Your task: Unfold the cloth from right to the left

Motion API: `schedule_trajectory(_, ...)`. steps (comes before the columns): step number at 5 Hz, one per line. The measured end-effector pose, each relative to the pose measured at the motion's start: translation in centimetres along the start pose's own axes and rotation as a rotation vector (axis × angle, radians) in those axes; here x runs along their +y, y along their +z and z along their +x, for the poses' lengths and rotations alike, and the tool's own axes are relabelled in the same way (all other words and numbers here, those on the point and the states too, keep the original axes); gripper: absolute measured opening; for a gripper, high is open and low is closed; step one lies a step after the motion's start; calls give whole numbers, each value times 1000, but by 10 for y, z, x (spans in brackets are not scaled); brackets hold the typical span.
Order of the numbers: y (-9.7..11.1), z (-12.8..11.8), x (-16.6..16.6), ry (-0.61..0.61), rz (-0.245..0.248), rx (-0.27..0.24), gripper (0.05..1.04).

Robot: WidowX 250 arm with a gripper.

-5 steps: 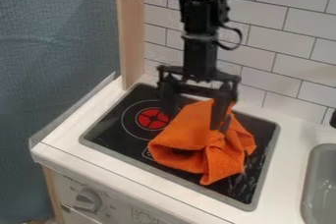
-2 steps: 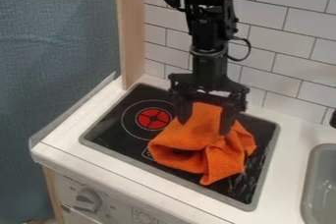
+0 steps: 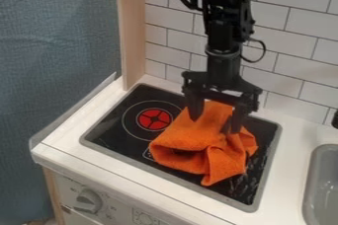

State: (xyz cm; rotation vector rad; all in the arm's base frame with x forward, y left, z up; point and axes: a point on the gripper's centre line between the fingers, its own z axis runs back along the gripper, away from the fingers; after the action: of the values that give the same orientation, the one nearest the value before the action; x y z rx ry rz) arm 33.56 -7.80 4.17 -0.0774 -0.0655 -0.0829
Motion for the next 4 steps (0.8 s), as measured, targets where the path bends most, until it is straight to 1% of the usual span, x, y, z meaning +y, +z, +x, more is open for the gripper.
schedule_trajectory(1,-10,7,1,-11,13,22,1000)
schedule_trajectory(2,-15,10,3,-6,26,44,965)
schedule_trajectory(3,-15,10,5,4,40,43,672)
schedule_trajectory(4,-15,8,4,1,32,53,373)
